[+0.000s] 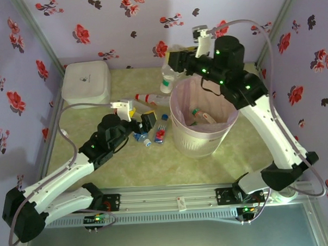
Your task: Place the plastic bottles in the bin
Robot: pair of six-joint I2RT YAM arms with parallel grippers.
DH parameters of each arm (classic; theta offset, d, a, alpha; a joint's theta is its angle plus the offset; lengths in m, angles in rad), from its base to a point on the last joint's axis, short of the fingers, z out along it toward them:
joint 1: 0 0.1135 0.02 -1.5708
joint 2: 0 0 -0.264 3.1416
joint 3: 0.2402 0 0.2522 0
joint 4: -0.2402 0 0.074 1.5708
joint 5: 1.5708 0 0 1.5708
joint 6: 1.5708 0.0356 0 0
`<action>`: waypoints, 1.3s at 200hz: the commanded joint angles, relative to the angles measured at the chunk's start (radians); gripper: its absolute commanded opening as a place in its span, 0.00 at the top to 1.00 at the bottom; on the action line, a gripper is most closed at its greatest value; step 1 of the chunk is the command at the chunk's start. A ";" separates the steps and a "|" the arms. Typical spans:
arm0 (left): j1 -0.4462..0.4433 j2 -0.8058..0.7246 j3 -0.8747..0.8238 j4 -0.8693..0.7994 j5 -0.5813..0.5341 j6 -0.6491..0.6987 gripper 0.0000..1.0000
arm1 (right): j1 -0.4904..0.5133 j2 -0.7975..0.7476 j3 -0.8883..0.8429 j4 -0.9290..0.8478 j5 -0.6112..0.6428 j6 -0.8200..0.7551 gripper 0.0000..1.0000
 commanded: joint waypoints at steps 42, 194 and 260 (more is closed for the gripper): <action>0.132 0.059 -0.013 -0.227 -0.181 -0.346 0.04 | -0.091 -0.060 0.114 -0.355 0.073 -0.121 0.63; 0.207 0.256 0.067 -0.388 -0.040 -0.499 0.05 | -0.098 0.100 0.098 -0.750 0.285 -0.244 0.69; 0.208 0.268 0.068 -0.391 -0.036 -0.509 0.05 | -0.086 0.139 -0.061 -0.684 0.267 -0.233 0.69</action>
